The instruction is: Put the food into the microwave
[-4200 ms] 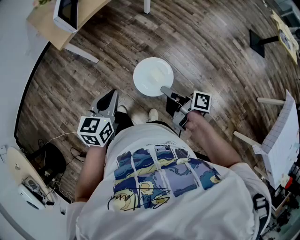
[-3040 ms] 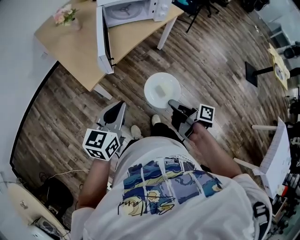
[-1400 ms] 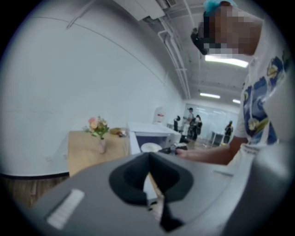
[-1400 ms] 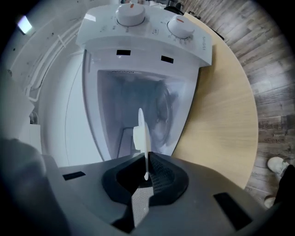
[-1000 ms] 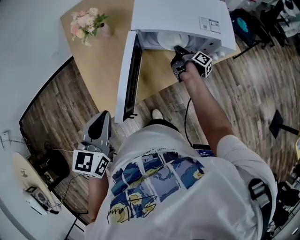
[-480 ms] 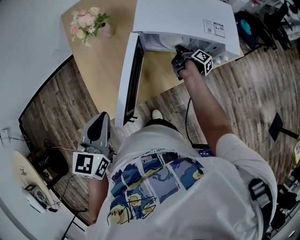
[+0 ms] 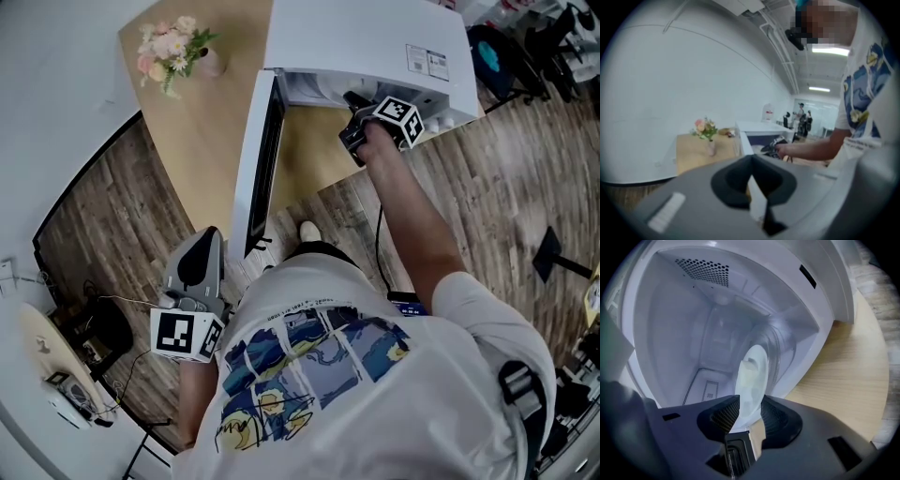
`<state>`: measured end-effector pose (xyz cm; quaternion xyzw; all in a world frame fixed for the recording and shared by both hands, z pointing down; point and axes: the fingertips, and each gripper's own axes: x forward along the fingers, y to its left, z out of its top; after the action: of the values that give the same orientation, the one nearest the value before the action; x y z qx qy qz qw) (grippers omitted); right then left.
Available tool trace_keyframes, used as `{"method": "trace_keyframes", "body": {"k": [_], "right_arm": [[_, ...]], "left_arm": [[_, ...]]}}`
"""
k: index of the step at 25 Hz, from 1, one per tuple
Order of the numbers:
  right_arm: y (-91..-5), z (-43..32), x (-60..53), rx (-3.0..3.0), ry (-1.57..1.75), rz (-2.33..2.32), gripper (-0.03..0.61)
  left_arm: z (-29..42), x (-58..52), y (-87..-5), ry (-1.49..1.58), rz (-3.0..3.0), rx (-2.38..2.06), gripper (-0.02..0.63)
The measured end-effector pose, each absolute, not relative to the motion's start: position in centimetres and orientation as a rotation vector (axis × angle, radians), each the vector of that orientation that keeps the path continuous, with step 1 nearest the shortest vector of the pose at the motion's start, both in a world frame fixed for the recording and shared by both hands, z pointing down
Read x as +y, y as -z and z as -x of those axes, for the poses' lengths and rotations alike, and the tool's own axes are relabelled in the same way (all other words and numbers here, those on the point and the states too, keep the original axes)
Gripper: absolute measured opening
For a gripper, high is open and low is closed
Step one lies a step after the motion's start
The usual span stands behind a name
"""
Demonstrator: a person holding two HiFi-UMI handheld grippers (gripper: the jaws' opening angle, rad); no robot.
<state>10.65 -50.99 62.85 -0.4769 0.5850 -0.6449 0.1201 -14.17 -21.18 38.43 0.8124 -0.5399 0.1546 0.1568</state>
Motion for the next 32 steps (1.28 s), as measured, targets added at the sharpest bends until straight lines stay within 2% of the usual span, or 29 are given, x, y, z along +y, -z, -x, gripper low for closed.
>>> {"method": "trace_keyframes", "body": {"k": [11,32], "right_arm": [[-63.1,-9.8,-50.1,1.892,1.933,1.429,0.202],[-62.1,-10.4,-44.3,1.906,1.892,1.362,0.216]], "left_arm": [[14.0,-21.1,-38.6,-0.436,-2.323,-1.540,0.006],[13.8,-19.2,-38.3,-0.389,-2.393,-1.464,0.006]]}}
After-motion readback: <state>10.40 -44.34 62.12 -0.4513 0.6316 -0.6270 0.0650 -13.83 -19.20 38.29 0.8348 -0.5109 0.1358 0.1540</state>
